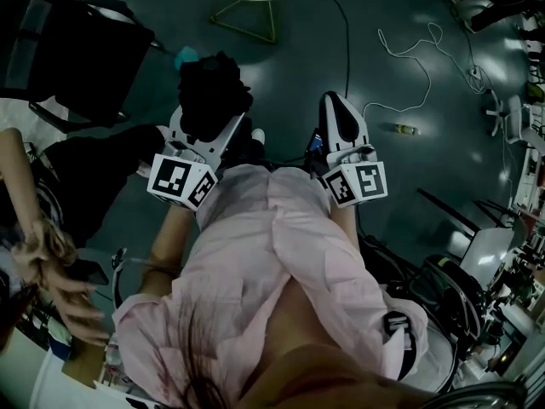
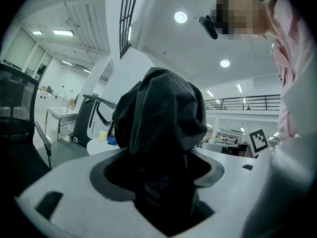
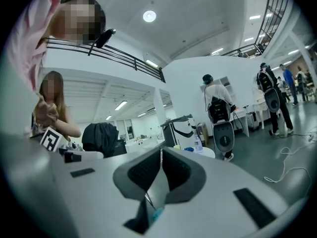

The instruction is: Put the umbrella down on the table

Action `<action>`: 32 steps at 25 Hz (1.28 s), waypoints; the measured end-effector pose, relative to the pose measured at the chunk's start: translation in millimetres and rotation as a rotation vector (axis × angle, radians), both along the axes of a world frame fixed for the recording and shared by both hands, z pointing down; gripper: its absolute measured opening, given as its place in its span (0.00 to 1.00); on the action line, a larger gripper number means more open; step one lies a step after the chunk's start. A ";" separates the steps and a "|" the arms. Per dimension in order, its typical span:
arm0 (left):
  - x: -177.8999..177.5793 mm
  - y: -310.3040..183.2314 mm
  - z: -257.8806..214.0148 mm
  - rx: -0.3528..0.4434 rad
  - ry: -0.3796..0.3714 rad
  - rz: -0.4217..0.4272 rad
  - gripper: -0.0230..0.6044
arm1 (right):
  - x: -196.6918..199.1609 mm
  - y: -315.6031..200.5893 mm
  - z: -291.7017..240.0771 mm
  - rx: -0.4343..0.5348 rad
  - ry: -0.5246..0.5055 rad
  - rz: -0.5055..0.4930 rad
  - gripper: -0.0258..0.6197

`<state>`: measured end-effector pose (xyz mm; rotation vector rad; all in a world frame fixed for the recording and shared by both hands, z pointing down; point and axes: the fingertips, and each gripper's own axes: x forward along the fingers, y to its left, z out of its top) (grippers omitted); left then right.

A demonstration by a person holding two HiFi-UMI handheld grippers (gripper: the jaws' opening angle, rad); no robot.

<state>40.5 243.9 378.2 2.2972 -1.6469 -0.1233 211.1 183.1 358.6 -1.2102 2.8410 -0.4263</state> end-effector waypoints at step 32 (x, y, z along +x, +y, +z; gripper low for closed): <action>-108.1 -215.2 -39.9 0.067 -0.056 0.199 0.54 | -124.6 -170.1 -4.2 -0.041 -0.025 0.059 0.09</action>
